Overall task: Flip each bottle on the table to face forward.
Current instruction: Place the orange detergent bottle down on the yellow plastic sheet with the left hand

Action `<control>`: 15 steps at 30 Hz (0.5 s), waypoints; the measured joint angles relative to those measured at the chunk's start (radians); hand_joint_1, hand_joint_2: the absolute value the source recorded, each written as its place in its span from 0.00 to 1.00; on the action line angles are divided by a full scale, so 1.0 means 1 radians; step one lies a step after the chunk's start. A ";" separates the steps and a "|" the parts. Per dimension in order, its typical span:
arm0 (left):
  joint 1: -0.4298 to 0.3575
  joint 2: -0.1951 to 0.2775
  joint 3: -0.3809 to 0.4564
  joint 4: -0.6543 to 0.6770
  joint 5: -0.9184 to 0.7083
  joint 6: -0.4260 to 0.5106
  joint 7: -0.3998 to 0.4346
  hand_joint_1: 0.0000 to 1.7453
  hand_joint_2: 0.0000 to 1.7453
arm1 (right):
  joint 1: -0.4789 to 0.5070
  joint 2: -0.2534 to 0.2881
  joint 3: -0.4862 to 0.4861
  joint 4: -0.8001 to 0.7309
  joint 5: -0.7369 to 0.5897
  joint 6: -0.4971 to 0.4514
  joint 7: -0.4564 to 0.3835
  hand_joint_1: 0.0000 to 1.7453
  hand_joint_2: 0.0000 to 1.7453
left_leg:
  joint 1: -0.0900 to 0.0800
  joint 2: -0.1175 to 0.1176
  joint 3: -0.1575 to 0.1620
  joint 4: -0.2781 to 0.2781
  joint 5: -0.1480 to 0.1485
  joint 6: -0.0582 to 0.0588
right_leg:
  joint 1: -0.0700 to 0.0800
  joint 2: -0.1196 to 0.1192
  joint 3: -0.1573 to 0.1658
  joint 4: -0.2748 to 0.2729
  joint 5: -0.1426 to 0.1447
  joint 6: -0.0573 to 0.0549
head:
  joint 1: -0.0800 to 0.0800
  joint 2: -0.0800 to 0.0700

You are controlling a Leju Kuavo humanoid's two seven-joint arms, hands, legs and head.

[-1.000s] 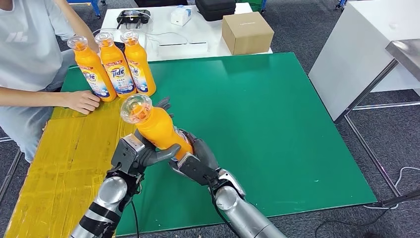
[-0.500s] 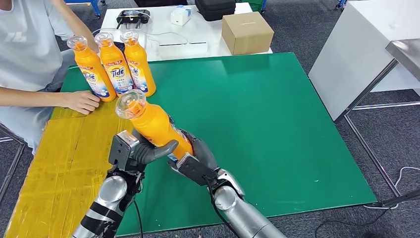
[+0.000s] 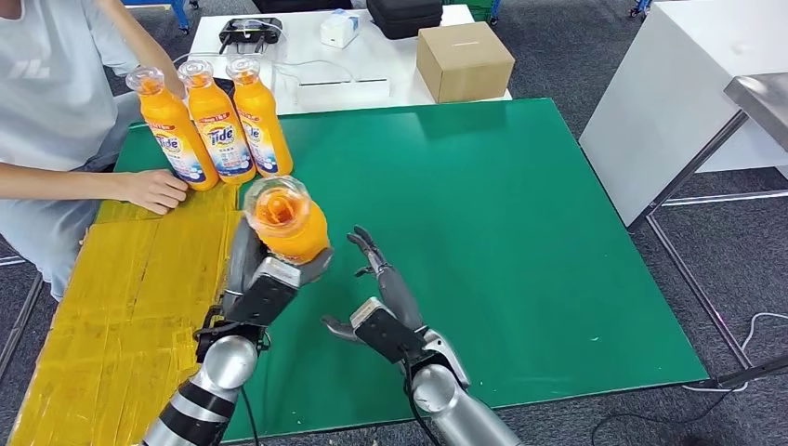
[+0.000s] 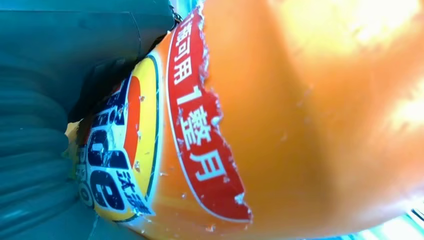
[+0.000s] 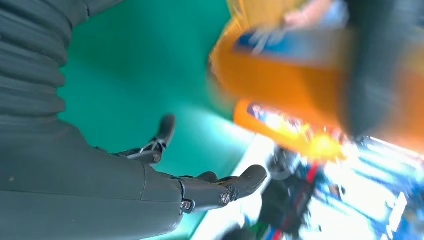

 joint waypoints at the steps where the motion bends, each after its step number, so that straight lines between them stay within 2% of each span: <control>1: 0.000 0.002 0.003 0.000 -0.158 0.077 0.045 1.00 1.00 | 0.018 -0.006 -0.013 -0.038 -0.003 -0.008 0.000 0.00 1.00 | 0.000 0.000 0.000 0.000 0.000 0.000 | 0.000 0.000 0.000 0.000 0.000 0.000 | 0.000 0.000; 3: -0.004 0.007 0.013 0.008 -0.484 0.174 0.163 1.00 1.00 | 0.054 -0.019 -0.042 -0.117 -0.013 -0.018 -0.001 0.00 0.50 | 0.000 -0.001 0.000 0.000 0.000 0.000 | 0.000 -0.001 0.000 0.000 0.000 0.000 | 0.000 0.000; 5: -0.017 0.019 0.026 0.034 -0.788 0.194 0.302 1.00 1.00 | 0.087 -0.033 -0.068 -0.195 -0.021 -0.021 -0.003 0.00 0.00 | 0.000 0.000 0.000 0.000 0.000 0.000 | 0.000 0.000 0.000 0.000 0.000 0.000 | 0.000 0.000; 6: -0.027 0.030 0.031 0.055 -0.895 0.182 0.368 1.00 1.00 | 0.102 -0.039 -0.078 -0.231 -0.024 -0.021 -0.005 0.00 0.00 | 0.000 0.000 0.000 0.000 0.000 0.000 | 0.000 0.000 0.000 0.000 0.000 0.000 | 0.000 0.000; 8: -0.059 0.068 0.021 0.108 -0.992 0.141 0.515 1.00 1.00 | 0.133 -0.051 -0.095 -0.304 -0.024 -0.020 -0.013 0.00 0.00 | 0.000 0.001 0.000 0.000 0.000 0.000 | 0.000 0.000 -0.001 0.000 0.000 -0.001 | 0.000 0.000; 10: -0.100 0.121 -0.016 0.163 -0.990 0.104 0.654 1.00 1.00 | 0.164 -0.061 -0.104 -0.370 -0.019 -0.021 -0.023 0.00 0.00 | 0.001 0.001 0.000 0.000 0.000 -0.001 | 0.000 0.000 -0.001 0.000 0.000 -0.001 | 0.000 0.000; 12: -0.130 0.166 -0.049 0.209 -0.985 0.088 0.710 1.00 1.00 | 0.188 -0.071 -0.108 -0.427 -0.015 -0.024 -0.029 0.00 0.00 | 0.002 0.001 0.000 0.000 0.001 -0.001 | 0.000 0.000 -0.001 0.000 0.000 -0.001 | 0.000 0.000; 15: -0.158 0.208 -0.087 0.256 -0.984 0.047 0.748 1.00 1.00 | 0.209 -0.081 -0.113 -0.484 -0.009 -0.030 -0.036 0.00 0.75 | 0.003 0.000 0.000 0.000 0.001 -0.002 | 0.001 0.000 -0.001 0.001 0.000 -0.001 | 0.000 0.000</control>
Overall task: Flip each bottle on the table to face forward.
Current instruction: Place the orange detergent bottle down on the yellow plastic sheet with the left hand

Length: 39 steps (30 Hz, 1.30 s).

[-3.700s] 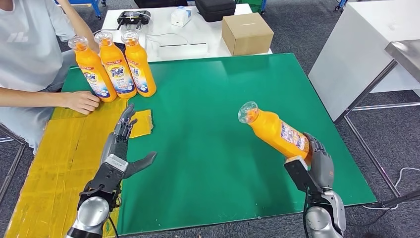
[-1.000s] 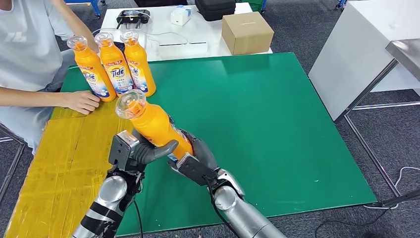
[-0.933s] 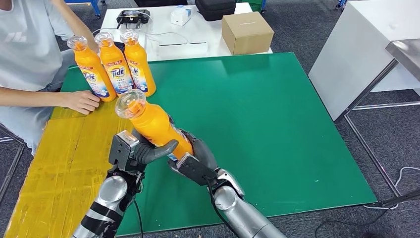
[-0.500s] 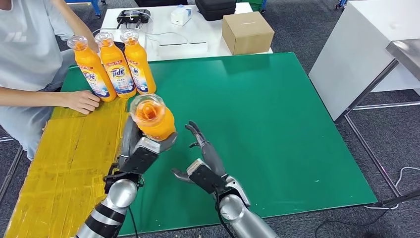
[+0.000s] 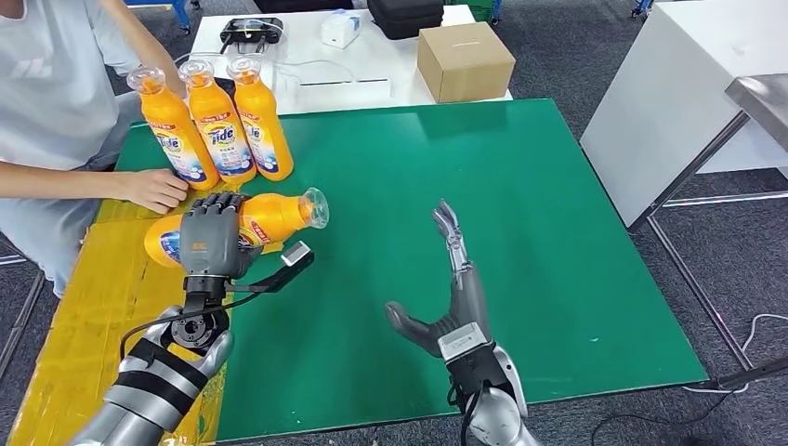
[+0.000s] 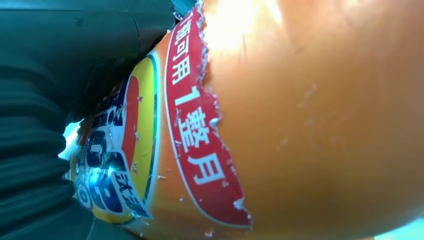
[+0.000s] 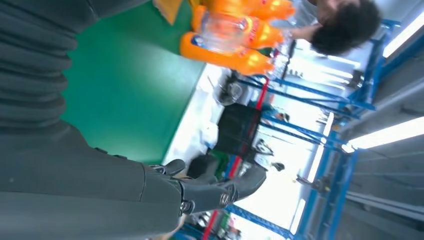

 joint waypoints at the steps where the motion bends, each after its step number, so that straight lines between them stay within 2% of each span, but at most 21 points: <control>1: -0.009 0.013 -0.014 0.013 0.000 -0.026 0.022 1.00 1.00 | 0.005 -0.002 -0.002 -0.015 0.003 -0.004 -0.004 0.00 1.00 | 0.000 0.000 0.000 0.000 0.000 0.000 | 0.000 0.000 0.000 0.000 0.000 0.000 | 0.000 0.000; 5: -0.050 0.057 -0.058 0.093 0.000 -0.144 0.073 1.00 1.00 | 0.040 -0.013 -0.017 -0.091 0.005 -0.034 -0.023 0.00 1.00 | 0.000 0.001 0.000 0.000 0.000 0.000 | 0.000 0.000 0.000 0.000 0.000 0.000 | 0.000 0.000; 10: -0.096 0.078 -0.065 0.227 0.000 -0.229 0.066 1.00 1.00 | 0.058 -0.022 -0.040 -0.168 0.002 -0.056 -0.036 0.00 1.00 | 0.000 0.000 -0.001 0.000 0.000 0.000 | 0.000 0.000 0.000 0.000 0.000 0.000 | 0.000 0.000; 16: -0.131 0.072 -0.042 0.343 0.000 -0.257 0.057 1.00 1.00 | 0.057 -0.023 -0.048 -0.202 0.001 -0.065 -0.036 0.00 1.00 | 0.000 0.000 -0.001 0.000 0.000 -0.001 | 0.000 0.000 0.000 0.000 0.000 0.000 | 0.000 0.000; 20: -0.150 0.068 -0.031 0.419 0.000 -0.241 0.090 1.00 1.00 | 0.047 -0.023 -0.049 -0.202 -0.008 -0.065 -0.036 0.00 1.00 | 0.000 0.000 -0.001 0.000 0.000 -0.001 | 0.000 0.000 0.000 0.000 0.000 0.000 | 0.000 0.000; 22: -0.159 0.066 -0.029 0.464 0.000 -0.237 0.103 0.64 1.00 | 0.037 -0.023 -0.049 -0.202 -0.010 -0.064 -0.033 0.00 1.00 | 0.000 0.000 -0.001 0.000 0.000 -0.001 | 0.000 0.000 0.000 0.000 0.000 0.000 | 0.000 0.000; 24: -0.165 0.065 -0.022 0.507 0.000 -0.226 0.106 0.14 1.00 | 0.029 -0.024 -0.049 -0.201 -0.012 -0.063 -0.028 0.00 1.00 | 0.000 0.000 -0.001 0.000 0.000 -0.001 | 0.000 0.000 0.000 0.000 0.000 0.000 | 0.000 0.000; 26: -0.171 0.062 -0.008 0.540 0.000 -0.206 0.095 0.00 1.00 | 0.024 -0.025 -0.047 -0.200 -0.012 -0.062 -0.025 0.00 1.00 | 0.000 0.000 -0.001 0.000 0.000 -0.001 | 0.000 0.000 0.000 0.000 0.000 0.000 | 0.000 0.000; 39: -0.171 0.008 0.160 0.600 0.023 -0.114 -0.059 0.00 1.00 | 0.024 -0.043 -0.040 -0.189 -0.010 -0.062 -0.015 0.00 1.00 | 0.000 -0.001 0.001 0.000 0.001 -0.001 | 0.000 -0.001 0.003 0.000 0.000 0.000 | 0.000 0.000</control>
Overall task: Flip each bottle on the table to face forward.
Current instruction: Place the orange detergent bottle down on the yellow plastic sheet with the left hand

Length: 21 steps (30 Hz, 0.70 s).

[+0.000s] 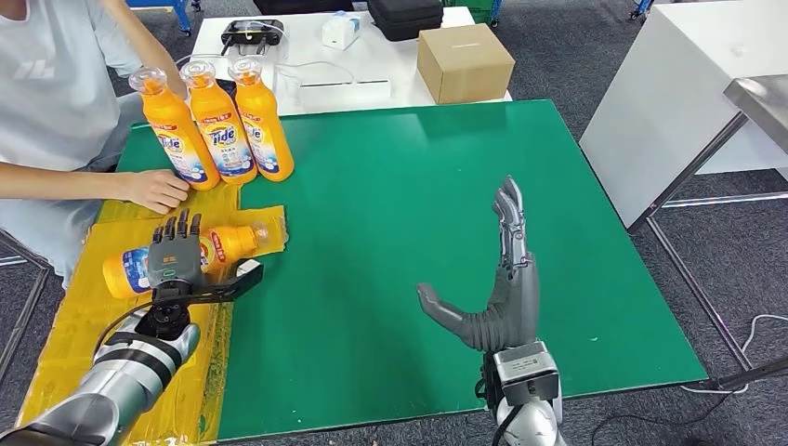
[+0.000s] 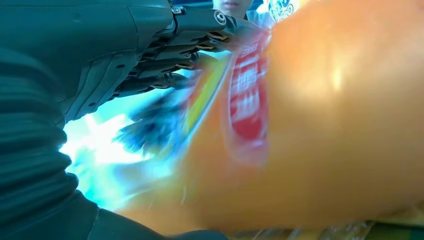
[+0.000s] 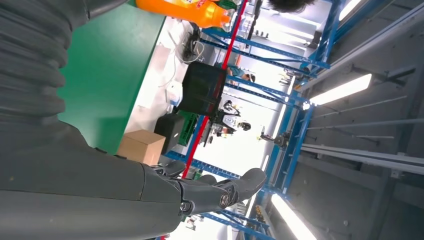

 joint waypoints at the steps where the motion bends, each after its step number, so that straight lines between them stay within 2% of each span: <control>1: 0.002 -0.003 0.009 0.000 0.000 0.008 -0.005 0.00 1.00 | 0.001 -0.001 0.000 0.001 0.000 0.000 0.000 0.00 1.00 | 0.000 0.000 0.000 0.000 0.000 0.000 | 0.000 0.000 0.000 0.000 0.000 0.000 | 0.000 0.000; 6: 0.041 -0.024 0.066 -0.027 0.008 0.097 -0.088 0.00 1.00 | 0.012 -0.005 -0.001 0.001 0.008 0.000 -0.002 0.00 1.00 | 0.000 0.000 0.000 0.000 0.000 0.000 | 0.000 0.000 -0.001 0.000 0.000 0.000 | 0.000 0.000; 12: 0.141 -0.060 0.125 -0.159 0.027 0.264 -0.192 0.00 1.00 | 0.029 -0.011 -0.002 0.002 0.011 -0.008 -0.009 0.00 1.00 | 0.000 0.000 -0.002 0.000 0.000 0.000 | 0.000 0.000 -0.002 0.000 0.000 0.000 | 0.000 0.000; 17: 0.251 -0.100 0.181 -0.382 0.071 0.326 -0.323 0.00 1.00 | 0.043 -0.016 -0.003 0.004 0.018 -0.033 -0.021 0.00 1.00 | -0.001 0.001 -0.002 0.000 -0.002 -0.001 | 0.000 0.001 -0.003 0.000 0.000 0.000 | 0.000 0.000; 21: 0.314 -0.128 0.218 -0.534 0.085 0.329 -0.373 0.00 1.00 | 0.052 -0.022 -0.004 0.004 0.024 -0.044 -0.028 0.00 1.00 | 0.000 0.001 -0.002 0.000 -0.002 -0.002 | 0.000 0.001 -0.003 0.000 0.000 0.000 | 0.000 0.000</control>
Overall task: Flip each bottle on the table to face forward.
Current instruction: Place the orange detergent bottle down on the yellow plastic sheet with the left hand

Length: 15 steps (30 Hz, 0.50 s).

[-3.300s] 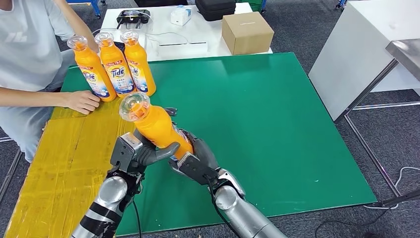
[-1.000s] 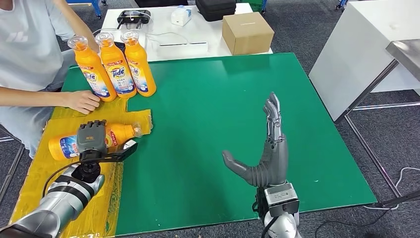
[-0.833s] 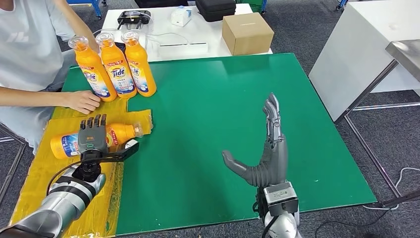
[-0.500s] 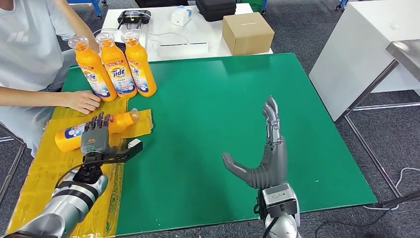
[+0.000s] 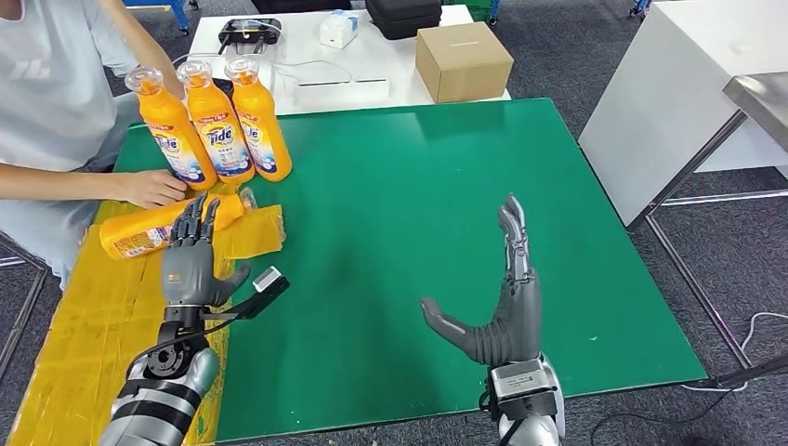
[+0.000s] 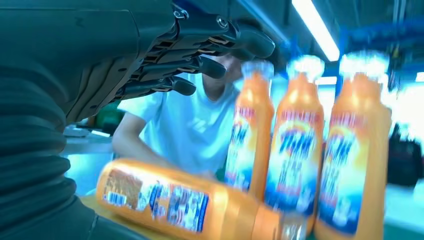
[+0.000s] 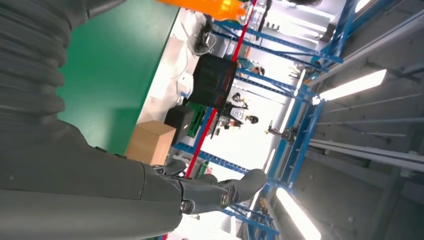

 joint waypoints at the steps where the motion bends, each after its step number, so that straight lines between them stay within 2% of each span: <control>1: 0.012 -0.006 0.007 -0.030 0.001 0.000 -0.006 0.00 1.00 | 0.003 -0.001 0.000 0.000 0.001 -0.002 -0.001 0.00 1.00 | 0.000 0.000 0.000 0.000 0.000 0.000 | 0.000 0.000 0.000 0.000 0.000 0.000 | 0.000 0.000; 3: 0.030 -0.015 0.018 -0.075 0.006 0.000 -0.015 0.00 1.00 | 0.006 -0.003 -0.001 0.000 0.003 -0.004 -0.002 0.00 1.00 | 0.000 0.000 0.000 0.000 0.000 0.000 | 0.000 0.000 0.000 0.000 0.000 0.000 | 0.000 0.000; 5: 0.052 -0.030 0.034 -0.126 0.042 0.000 -0.078 0.00 1.00 | 0.009 -0.005 -0.001 0.000 0.005 -0.011 -0.003 0.00 1.00 | 0.000 0.000 0.000 0.000 0.000 0.000 | 0.000 0.000 0.000 0.000 0.000 0.000 | 0.000 0.000; 6: 0.068 -0.046 0.049 -0.159 0.082 0.000 -0.153 0.00 1.00 | 0.014 -0.007 -0.001 0.000 0.007 -0.018 -0.004 0.00 1.00 | 0.000 0.000 0.000 0.000 0.000 0.000 | 0.000 0.000 0.000 0.000 0.000 0.000 | 0.000 0.000; 9: 0.140 -0.128 0.113 -0.277 0.270 0.001 -0.458 0.00 1.00 | 0.042 -0.014 -0.008 -0.003 0.005 -0.031 -0.005 0.00 1.00 | 0.000 -0.001 0.000 0.000 -0.001 0.001 | -0.001 0.000 0.001 0.000 -0.002 0.001 | 0.000 0.000; 10: 0.171 -0.151 0.123 -0.312 0.342 0.001 -0.521 0.00 1.00 | 0.056 -0.017 -0.012 -0.006 0.001 -0.029 -0.005 0.00 1.00 | -0.001 -0.001 0.000 0.000 -0.002 0.001 | -0.001 0.000 0.001 0.000 -0.002 0.002 | 0.000 0.000; 11: 0.204 -0.165 0.121 -0.344 0.420 0.000 -0.544 0.00 1.00 | 0.072 -0.021 -0.018 -0.008 -0.006 -0.024 -0.004 0.00 1.00 | -0.002 -0.001 0.000 0.000 -0.003 0.002 | -0.002 0.000 0.001 0.000 -0.003 0.002 | 0.000 0.000; 13: 0.265 -0.168 0.085 -0.402 0.602 -0.030 -0.521 0.00 1.00 | 0.105 -0.029 -0.035 -0.014 -0.028 -0.007 -0.001 0.00 1.00 | -0.003 -0.001 0.000 0.000 -0.004 0.002 | -0.003 0.000 0.001 -0.001 -0.003 0.002 | 0.000 0.000; 15: 0.317 -0.148 0.035 -0.461 0.849 -0.141 -0.504 0.00 1.00 | 0.139 -0.039 -0.059 -0.021 -0.059 0.019 0.001 0.00 1.00 | -0.003 -0.001 0.000 0.000 -0.005 0.002 | -0.003 0.000 0.001 -0.001 -0.004 0.002 | 0.000 0.000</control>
